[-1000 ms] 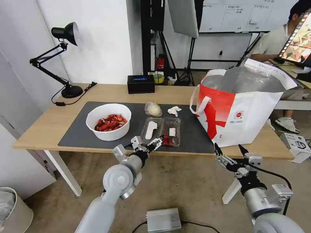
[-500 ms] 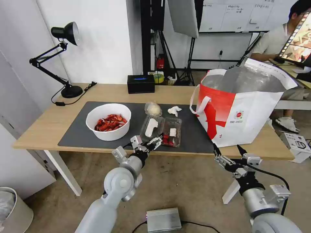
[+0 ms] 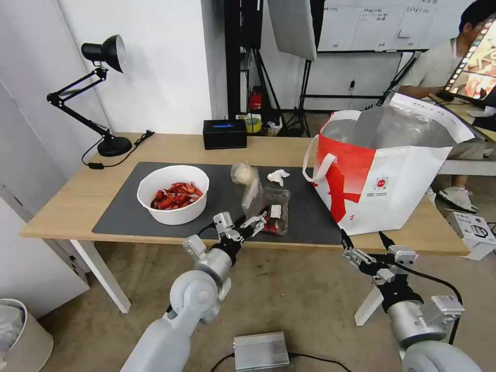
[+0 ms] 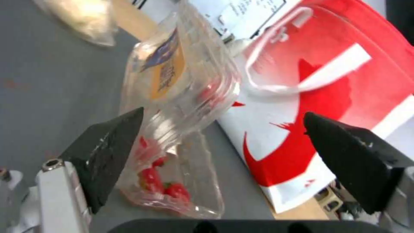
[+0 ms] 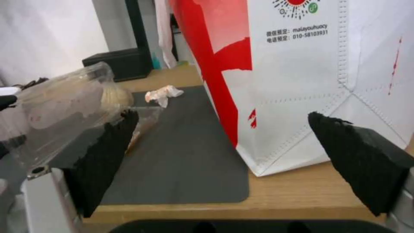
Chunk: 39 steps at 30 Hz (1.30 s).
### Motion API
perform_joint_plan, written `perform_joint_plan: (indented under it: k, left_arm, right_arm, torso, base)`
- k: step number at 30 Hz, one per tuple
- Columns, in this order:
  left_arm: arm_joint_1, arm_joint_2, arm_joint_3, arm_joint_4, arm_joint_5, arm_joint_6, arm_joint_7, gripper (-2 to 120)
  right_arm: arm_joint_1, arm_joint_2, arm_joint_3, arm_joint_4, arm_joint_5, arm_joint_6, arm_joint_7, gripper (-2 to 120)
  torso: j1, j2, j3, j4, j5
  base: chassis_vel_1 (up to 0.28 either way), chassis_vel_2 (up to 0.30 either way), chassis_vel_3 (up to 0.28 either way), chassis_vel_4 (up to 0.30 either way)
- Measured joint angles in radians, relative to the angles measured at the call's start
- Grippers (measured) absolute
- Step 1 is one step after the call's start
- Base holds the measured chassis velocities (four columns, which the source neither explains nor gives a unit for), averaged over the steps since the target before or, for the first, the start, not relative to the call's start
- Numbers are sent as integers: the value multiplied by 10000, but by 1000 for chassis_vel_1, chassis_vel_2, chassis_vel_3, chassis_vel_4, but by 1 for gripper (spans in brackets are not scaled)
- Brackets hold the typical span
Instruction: Pick up the trash from the table and place it into the takeout bag.
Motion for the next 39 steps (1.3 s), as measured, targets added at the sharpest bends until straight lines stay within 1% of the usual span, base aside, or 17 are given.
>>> perform_joint_plan:
  k: [3, 5, 6, 10, 11, 15, 16, 18, 20, 24, 27, 30, 31, 34, 36, 37, 39]
  left_arm:
    - [16, -90, 118, 5, 700, -95, 366, 100]
    - [7, -107, 156, 34, 847, -146, 444, 100]
    - [-41, -126, 283, 102, 1219, -260, 623, 100]
    - [-91, -123, 382, 177, 1542, -328, 812, 100]
    - [-152, -78, 505, 250, 1854, -404, 1023, 100]
    - [-266, -17, 669, 420, 2399, -510, 1169, 100]
    - [-329, -28, 754, 574, 2825, -636, 1186, 100]
    - [-329, -28, 754, 574, 2825, -636, 1186, 100]
    - [-527, -85, 1011, 908, 3531, -872, 943, 100]
    - [-819, -96, 1196, 1173, 3951, -930, 580, 100]
    - [-970, -60, 1211, 1305, 4171, -961, 518, 100]
    - [-1123, -29, 1208, 1396, 4415, -911, 347, 100]
    - [-1217, -26, 1199, 1455, 4709, -723, 164, 100]
    - [-1321, -30, 1221, 1555, 4994, -614, -76, 99]
    - [-1424, -48, 1266, 1731, 5539, -589, -208, 88]
    - [-1424, -48, 1266, 1731, 5539, -589, -208, 88]
    - [-1452, -41, 1340, 1767, 5694, -589, -254, 78]
  right_arm:
    - [-23, 14, 2, 1, -3, 34, -6, 100]
    - [-23, 20, 2, 1, -3, 39, -7, 100]
    - [-22, 34, 1, 9, -5, 51, -8, 100]
    - [-33, 42, 1, 30, -14, 65, -10, 100]
    - [-71, 57, 1, 34, -22, 97, -14, 100]
    - [-119, 60, 24, 34, -23, 168, -21, 100]
    - [-130, 61, 28, 34, -23, 188, -24, 100]
    - [-130, 61, 28, 34, -23, 188, -24, 100]
    - [-142, 88, 10, 39, -32, 206, -28, 100]
    - [-147, 88, -14, 81, -35, 207, -30, 100]
    - [-149, 74, -15, 92, -35, 208, -29, 100]
    - [-149, 63, -37, 97, -33, 208, -32, 100]
    - [-146, 78, -80, 100, -31, 208, -34, 100]
    - [-121, 106, -140, 100, -31, 208, -35, 100]
    - [-45, 123, -239, 55, -21, 211, -8, 100]
    - [-45, 123, -239, 55, -21, 211, -8, 100]
    - [63, 119, -314, 3, 72, 215, 66, 100]
  torso:
    - [0, 0, 0, 0, 0]
    - [0, 0, 0, 0, 1]
    - [0, 0, 0, 0, 0]
    - [0, 0, 0, -1, 0]
    - [-1, 0, 0, -1, 1]
    - [-1, 0, 0, -1, 1]
    - [0, 0, 0, -1, 1]
    - [0, 0, 0, -1, 1]
    - [0, 0, 0, -1, 1]
    - [0, 0, -1, -1, 0]
    - [0, 0, 0, -1, 1]
    - [0, 0, 0, -1, 1]
    - [0, 0, 0, 0, 1]
    - [-1, 0, 0, 0, 0]
    - [0, 0, 0, 0, 0]
    - [0, 0, 0, 0, 0]
    - [0, 0, 0, -1, 0]
  base:
    - [0, 0, 0, 0]
    - [0, 0, 0, 0]
    - [0, 0, 0, 0]
    - [0, 0, 0, 0]
    - [0, 0, 0, 0]
    - [0, 0, 0, 0]
    - [0, 0, 0, 0]
    - [0, 0, 0, 0]
    - [0, 0, 0, 0]
    - [0, 0, 0, 0]
    - [0, 0, 0, 0]
    - [0, 0, 0, 0]
    - [0, 0, 0, 0]
    - [0, 0, 0, 0]
    - [0, 0, 0, 0]
    - [0, 0, 0, 0]
    - [0, 0, 0, 0]
